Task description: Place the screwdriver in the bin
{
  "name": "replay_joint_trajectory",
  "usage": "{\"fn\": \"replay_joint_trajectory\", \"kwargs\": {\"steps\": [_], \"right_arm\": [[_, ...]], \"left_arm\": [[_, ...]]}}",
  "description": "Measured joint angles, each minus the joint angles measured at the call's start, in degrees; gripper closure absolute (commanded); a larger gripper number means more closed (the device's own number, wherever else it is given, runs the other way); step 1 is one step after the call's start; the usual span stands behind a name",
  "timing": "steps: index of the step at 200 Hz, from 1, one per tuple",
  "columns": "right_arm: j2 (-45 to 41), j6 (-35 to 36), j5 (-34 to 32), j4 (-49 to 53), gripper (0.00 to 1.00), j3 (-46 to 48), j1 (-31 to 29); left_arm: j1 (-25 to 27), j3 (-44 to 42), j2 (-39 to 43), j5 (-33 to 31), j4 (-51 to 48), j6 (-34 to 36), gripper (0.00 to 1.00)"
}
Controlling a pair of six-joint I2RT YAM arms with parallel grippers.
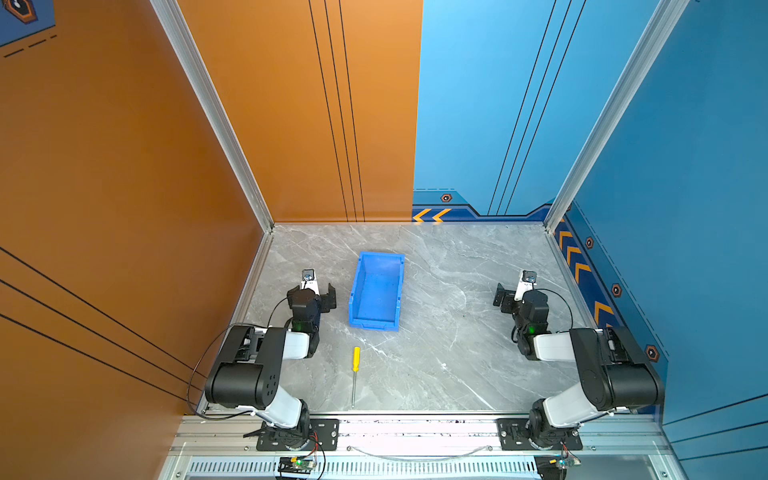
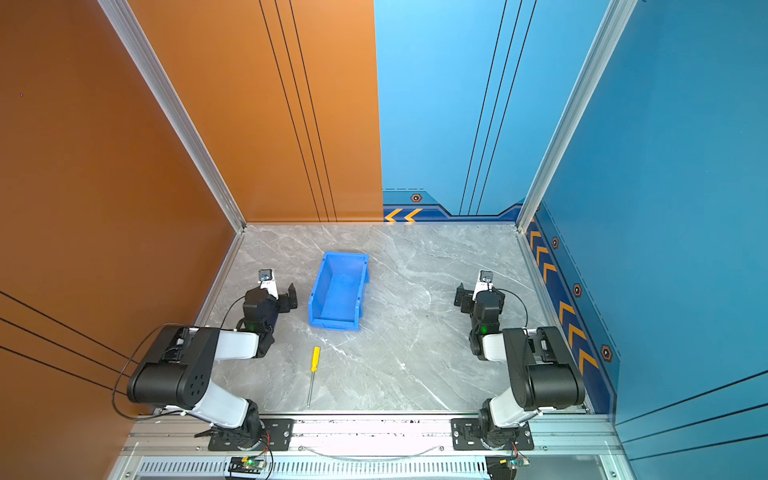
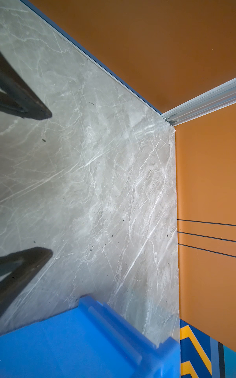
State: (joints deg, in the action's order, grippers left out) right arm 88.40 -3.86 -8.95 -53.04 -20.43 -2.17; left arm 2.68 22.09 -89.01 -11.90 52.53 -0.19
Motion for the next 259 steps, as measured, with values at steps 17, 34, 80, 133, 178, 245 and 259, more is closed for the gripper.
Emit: {"fn": "replay_joint_trajectory", "kwargs": {"steps": [17, 34, 80, 133, 178, 245, 259], "right_arm": [[0.0, 0.0, 0.0, 0.0, 0.00, 0.0, 0.0], [0.0, 0.0, 0.0, 0.0, 0.00, 0.0, 0.0], [0.0, 0.0, 0.0, 0.0, 0.00, 0.0, 0.0], [0.0, 0.0, 0.0, 0.0, 0.00, 0.0, 0.0], [0.0, 0.0, 0.0, 0.0, 0.00, 0.0, 0.0], [-0.8, 0.0, -1.8, 2.5, 0.00, -0.4, -1.1], [-3.0, 0.1, -2.3, 5.5, 0.00, -1.0, -1.4]], "left_arm": [[0.0, 0.0, 0.0, 0.0, 0.0, 0.0, 0.02], [0.0, 0.0, 0.0, 0.0, 0.0, 0.0, 0.02], [0.0, 0.0, 0.0, 0.0, 0.0, 0.0, 0.02], [0.0, 0.0, 0.0, 0.0, 0.0, 0.0, 0.02], [0.0, 0.0, 0.0, 0.0, 0.0, 0.0, 0.02], [0.0, 0.0, 0.2, 0.0, -0.7, 0.0, 0.02], [-0.1, 0.0, 0.9, 0.0, -1.8, -0.1, 0.02]]}}
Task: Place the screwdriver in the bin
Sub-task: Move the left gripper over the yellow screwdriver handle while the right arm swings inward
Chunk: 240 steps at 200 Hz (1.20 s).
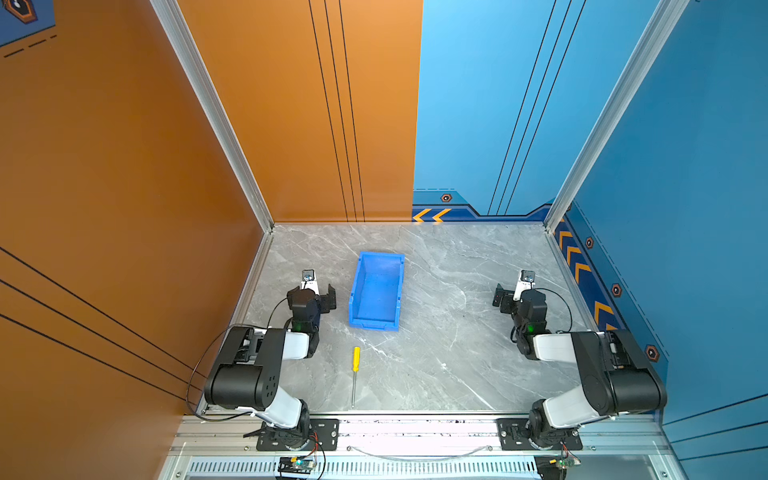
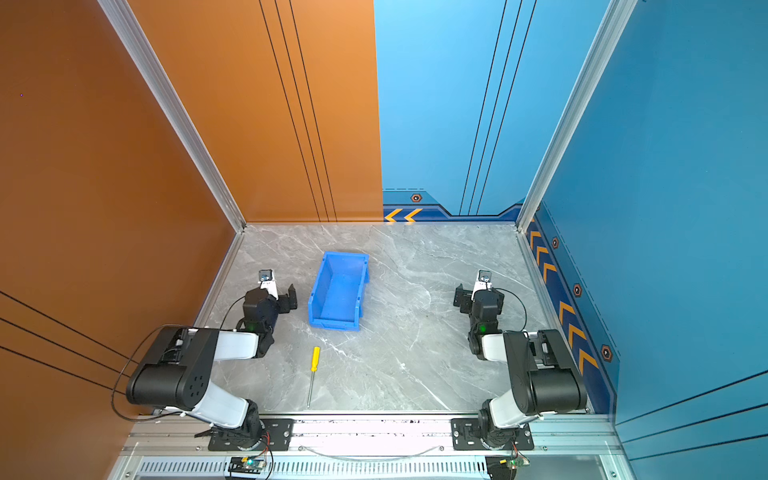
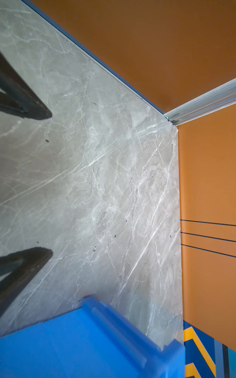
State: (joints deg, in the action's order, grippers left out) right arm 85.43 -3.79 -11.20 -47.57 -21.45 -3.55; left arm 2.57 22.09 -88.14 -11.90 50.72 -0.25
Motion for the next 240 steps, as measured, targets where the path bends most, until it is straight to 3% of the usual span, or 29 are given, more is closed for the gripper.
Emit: {"fn": "replay_joint_trajectory", "kwargs": {"steps": [46, 109, 153, 189, 240], "right_arm": [[-8.5, 0.6, -1.9, 9.0, 0.00, -3.4, -2.1], [-22.9, 0.0, -8.9, 30.1, 0.00, -9.8, -13.9], [-31.8, -8.2, -13.2, 50.1, 0.00, -19.5, -19.9], [-32.1, -19.0, -13.0, 66.6, 0.00, -24.2, -20.3], [-31.4, -27.4, -8.2, 78.6, 0.00, -25.3, -24.5]], "left_arm": [[-1.8, 0.3, 6.4, -0.1, -6.5, -1.6, 0.02], [-2.2, 8.6, 20.3, -1.6, -32.1, -10.5, 0.02], [-2.1, 17.6, 28.5, -1.7, -55.5, -17.9, 0.02], [-0.9, 21.7, 32.8, 1.7, -72.8, -22.1, 0.02], [7.0, 24.5, 38.6, 6.7, -92.8, -26.9, 0.02]]}}
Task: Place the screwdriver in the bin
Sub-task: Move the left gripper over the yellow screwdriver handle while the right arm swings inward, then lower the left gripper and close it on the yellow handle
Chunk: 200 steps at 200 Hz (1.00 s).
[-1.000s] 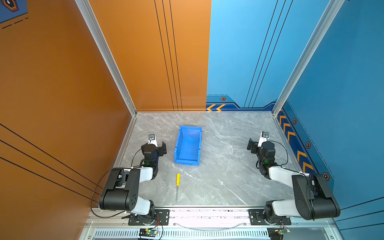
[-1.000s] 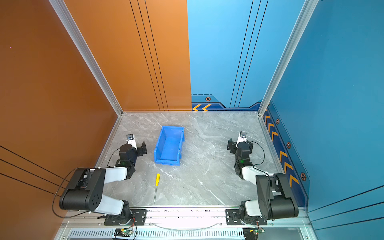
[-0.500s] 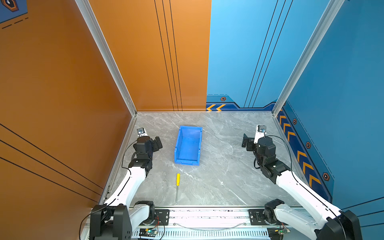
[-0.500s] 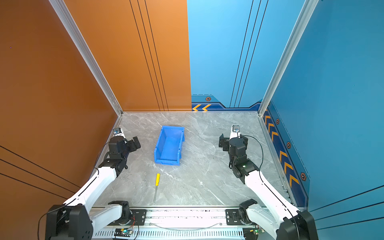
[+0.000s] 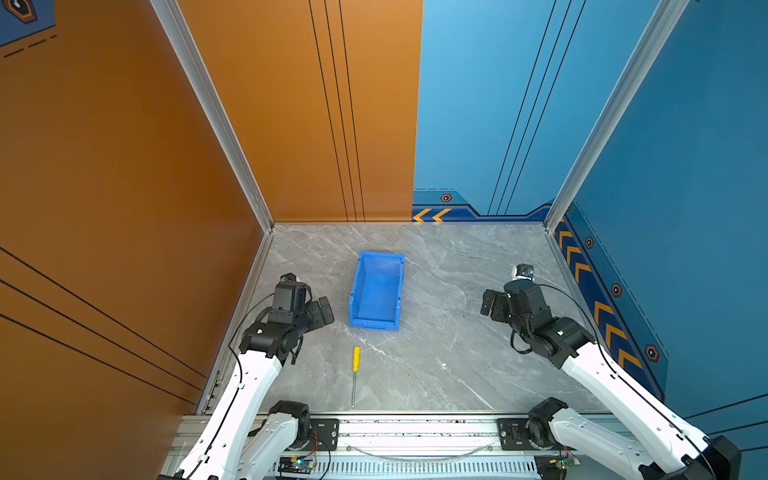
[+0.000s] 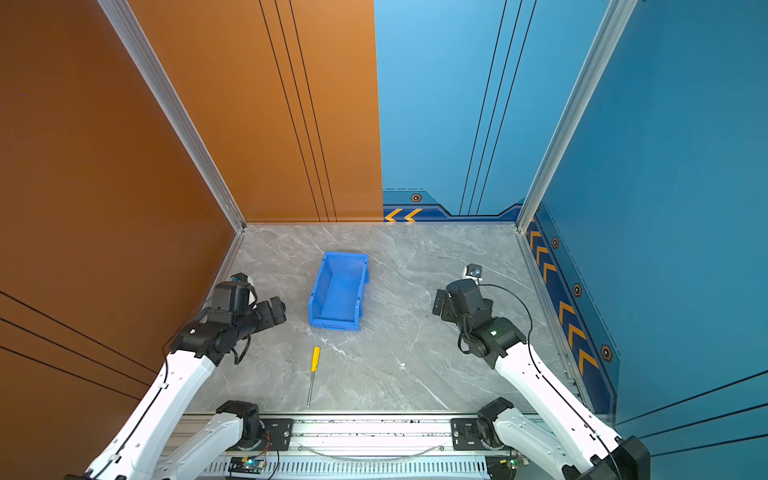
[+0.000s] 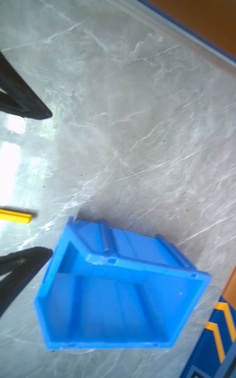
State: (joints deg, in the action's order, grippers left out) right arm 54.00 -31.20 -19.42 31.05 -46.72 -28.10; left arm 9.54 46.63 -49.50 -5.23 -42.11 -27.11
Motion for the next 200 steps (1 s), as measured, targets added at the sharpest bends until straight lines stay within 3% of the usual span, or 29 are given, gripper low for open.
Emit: {"fn": "replay_joint_trajectory", "kwargs": {"steps": [51, 88, 151, 200], "right_arm": [[0.1, -1.2, 8.2, 2.0, 0.00, -0.3, -3.5], [-2.5, 7.8, 16.8, -2.8, 0.00, 0.7, -12.8], [-6.0, 19.5, 25.8, -14.0, 0.00, 4.2, -27.5], [0.4, 23.6, 28.7, -21.8, 0.00, 4.9, -35.9]], "left_arm": [[12.2, 0.0, 1.1, 2.9, -9.0, -7.1, 0.02], [20.8, -0.3, -3.7, 2.7, -9.9, -10.0, 0.02], [22.5, -4.8, -10.9, 3.0, -5.6, -11.6, 0.02], [22.5, -8.1, -15.7, 4.3, -0.3, -12.0, 0.01]]}}
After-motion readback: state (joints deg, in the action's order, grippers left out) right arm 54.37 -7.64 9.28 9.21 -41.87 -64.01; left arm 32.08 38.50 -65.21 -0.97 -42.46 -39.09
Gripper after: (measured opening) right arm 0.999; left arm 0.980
